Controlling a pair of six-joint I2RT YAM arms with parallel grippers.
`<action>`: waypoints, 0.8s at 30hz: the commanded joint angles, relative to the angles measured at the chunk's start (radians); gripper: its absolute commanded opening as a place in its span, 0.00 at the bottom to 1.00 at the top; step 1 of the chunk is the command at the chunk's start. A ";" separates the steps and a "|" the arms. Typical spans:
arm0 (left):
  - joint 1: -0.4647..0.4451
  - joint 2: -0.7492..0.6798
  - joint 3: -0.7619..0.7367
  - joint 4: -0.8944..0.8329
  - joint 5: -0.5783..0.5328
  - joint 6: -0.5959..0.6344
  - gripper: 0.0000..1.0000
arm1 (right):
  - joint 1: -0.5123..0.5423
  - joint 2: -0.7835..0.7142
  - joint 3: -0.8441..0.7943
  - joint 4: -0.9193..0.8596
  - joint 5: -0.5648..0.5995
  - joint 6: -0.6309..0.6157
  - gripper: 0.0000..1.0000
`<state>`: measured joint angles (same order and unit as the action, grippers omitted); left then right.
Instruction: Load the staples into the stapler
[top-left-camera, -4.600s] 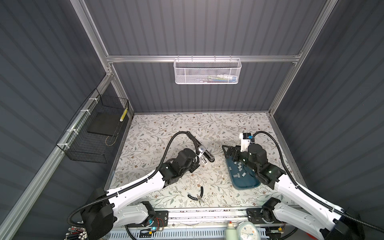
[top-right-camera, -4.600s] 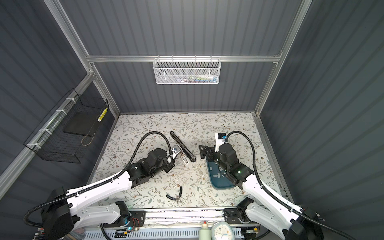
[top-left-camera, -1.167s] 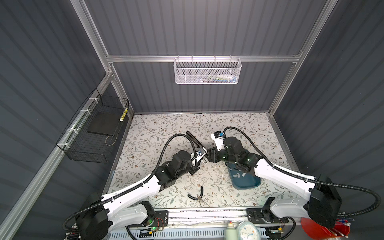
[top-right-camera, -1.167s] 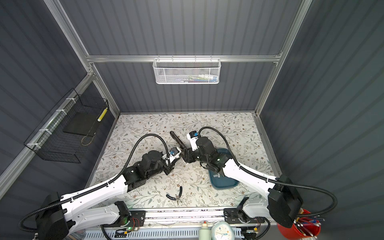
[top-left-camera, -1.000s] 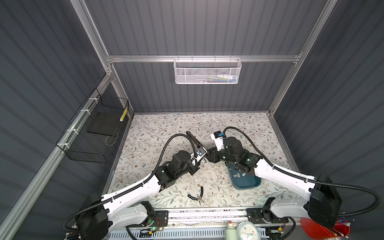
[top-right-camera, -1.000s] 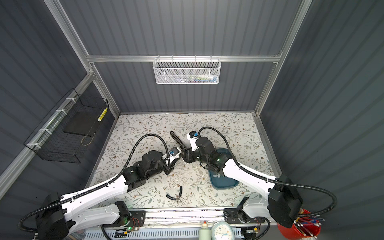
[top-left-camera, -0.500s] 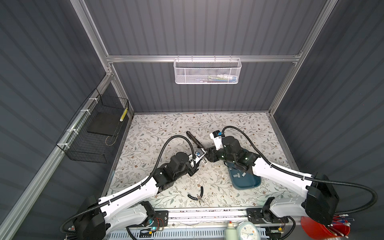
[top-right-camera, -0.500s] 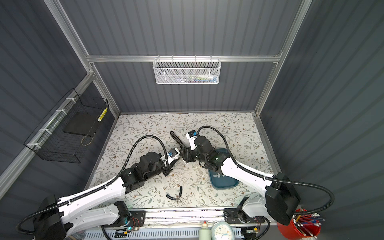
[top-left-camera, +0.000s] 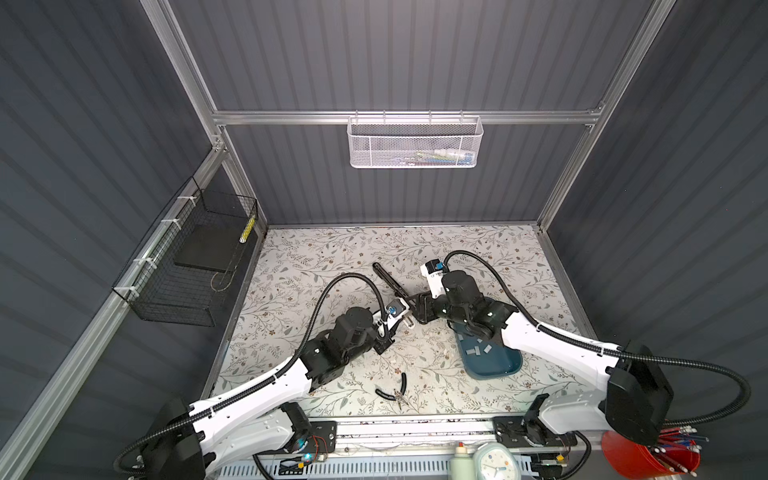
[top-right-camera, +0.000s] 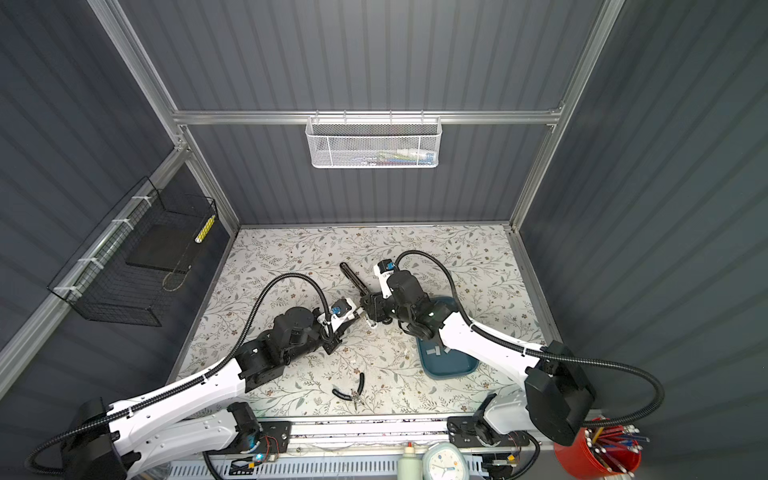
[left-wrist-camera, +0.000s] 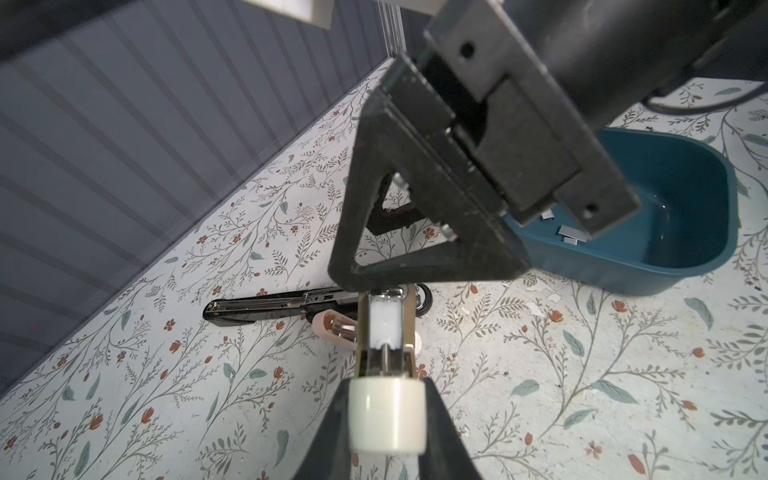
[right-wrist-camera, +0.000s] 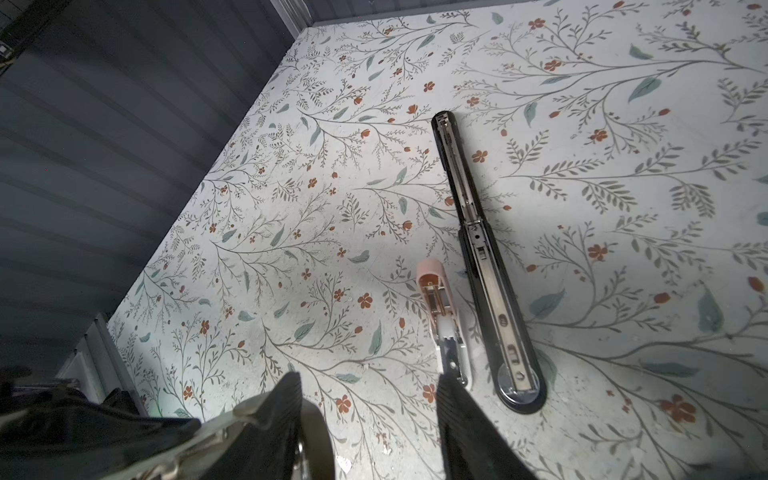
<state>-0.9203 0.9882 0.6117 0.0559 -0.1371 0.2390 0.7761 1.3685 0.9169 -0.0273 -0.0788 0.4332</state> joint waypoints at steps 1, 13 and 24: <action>0.001 -0.059 -0.022 0.121 0.005 -0.010 0.00 | 0.005 0.017 0.012 -0.070 0.003 -0.054 0.54; 0.000 -0.125 -0.061 0.162 0.059 0.000 0.00 | 0.003 -0.076 -0.085 -0.035 0.046 -0.152 0.56; 0.001 -0.115 -0.052 0.151 0.155 0.026 0.00 | 0.003 -0.435 -0.421 0.278 0.040 -0.259 0.53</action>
<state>-0.9211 0.8753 0.5587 0.1776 -0.0246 0.2466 0.7776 0.9913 0.5705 0.1139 -0.0299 0.2409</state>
